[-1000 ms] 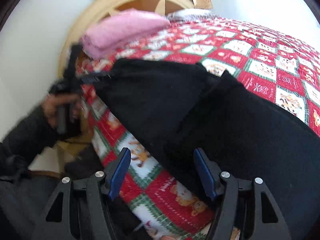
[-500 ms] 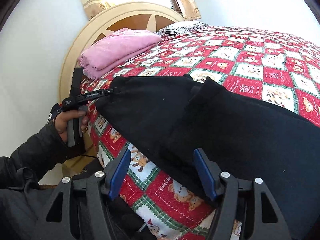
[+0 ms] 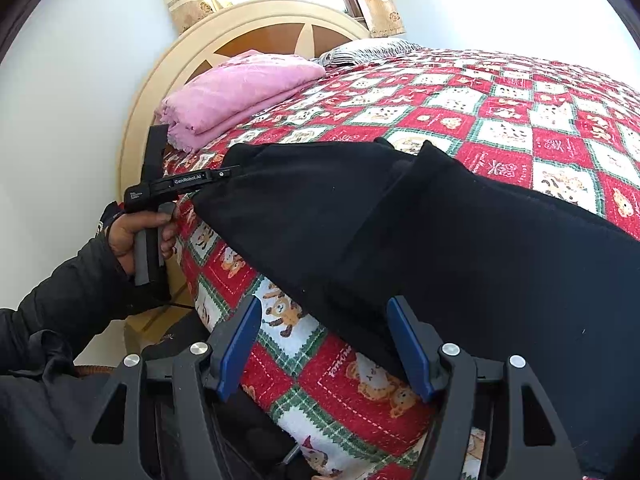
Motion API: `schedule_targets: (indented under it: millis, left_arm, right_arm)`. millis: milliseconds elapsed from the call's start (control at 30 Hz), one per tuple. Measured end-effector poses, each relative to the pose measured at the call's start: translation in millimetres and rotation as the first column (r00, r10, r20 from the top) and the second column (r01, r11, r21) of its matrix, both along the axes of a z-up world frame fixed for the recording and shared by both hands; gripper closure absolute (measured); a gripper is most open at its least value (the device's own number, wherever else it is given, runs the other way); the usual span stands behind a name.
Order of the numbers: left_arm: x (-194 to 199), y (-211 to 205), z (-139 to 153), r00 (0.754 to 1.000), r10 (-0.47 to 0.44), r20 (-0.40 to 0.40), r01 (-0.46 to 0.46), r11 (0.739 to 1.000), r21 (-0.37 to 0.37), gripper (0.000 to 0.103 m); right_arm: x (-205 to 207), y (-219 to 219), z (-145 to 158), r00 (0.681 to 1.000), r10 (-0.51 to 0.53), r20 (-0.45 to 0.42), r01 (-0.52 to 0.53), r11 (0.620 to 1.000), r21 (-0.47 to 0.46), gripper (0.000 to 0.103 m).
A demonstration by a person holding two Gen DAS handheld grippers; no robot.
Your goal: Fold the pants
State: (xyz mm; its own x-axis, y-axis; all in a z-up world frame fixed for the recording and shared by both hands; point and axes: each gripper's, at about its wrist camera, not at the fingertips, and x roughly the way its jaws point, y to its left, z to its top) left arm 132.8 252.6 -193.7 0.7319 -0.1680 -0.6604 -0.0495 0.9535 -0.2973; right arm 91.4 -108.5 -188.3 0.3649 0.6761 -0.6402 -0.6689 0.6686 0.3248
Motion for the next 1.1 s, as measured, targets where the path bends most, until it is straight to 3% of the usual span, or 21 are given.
schedule_targets:
  millis: [67,133,267,300,333,367,533,733,1100]
  left_arm:
    - [-0.1,0.6,2.5,1.000,-0.007,0.005,0.007,1.000,-0.003,0.063]
    - [0.6,0.0,-1.1,1.000,0.005,0.013,-0.005,1.000,-0.005,0.055]
    - [0.1,-5.4,-5.6,0.999,-0.002,0.032,0.002,1.000,0.006,0.053]
    - [0.2,-4.6,-3.7,1.000,-0.012,0.026,0.012,1.000,0.003,0.060]
    - [-0.5,-2.4,-1.3,0.999,-0.028,0.028,0.029,0.999,-0.019,0.079]
    - [-1.0,-0.6,1.3,0.998,-0.055,0.031,0.057,0.996,-0.062,0.081]
    - [-4.0,-3.6,19.5,0.996,-0.070,0.052,0.073,0.996,-0.046,0.081]
    - [-8.3,3.8,33.5,0.996,-0.061,0.065,0.072,0.982,-0.177,0.081]
    - [-24.7,-39.5,104.6,0.975,-0.137,0.175,0.179,0.952,-0.248,0.081]
  right_arm:
    - [0.3,-0.3,0.4,1.000,-0.001,0.002,0.001,1.000,0.002,0.036]
    - [1.0,-0.4,-0.1,1.000,-0.001,0.001,0.001,1.000,0.001,0.036]
    - [2.2,-0.9,-2.0,1.000,-0.003,-0.003,0.003,1.000,-0.003,0.036]
    - [1.9,-1.1,-1.7,1.000,-0.004,-0.003,0.004,1.000,-0.002,0.036]
    - [1.4,-1.0,-0.8,1.000,-0.005,0.000,0.005,1.000,-0.002,0.036]
    - [0.9,-1.6,0.7,1.000,-0.008,0.006,0.008,1.000,0.000,0.036]
    - [2.1,-7.9,7.1,0.999,-0.029,0.023,0.028,0.999,0.016,0.036]
    - [6.6,-18.8,15.3,0.997,-0.068,0.032,0.067,0.997,0.027,0.036]
    - [4.9,-76.7,55.2,0.970,-0.228,0.080,0.225,0.974,0.039,0.036]
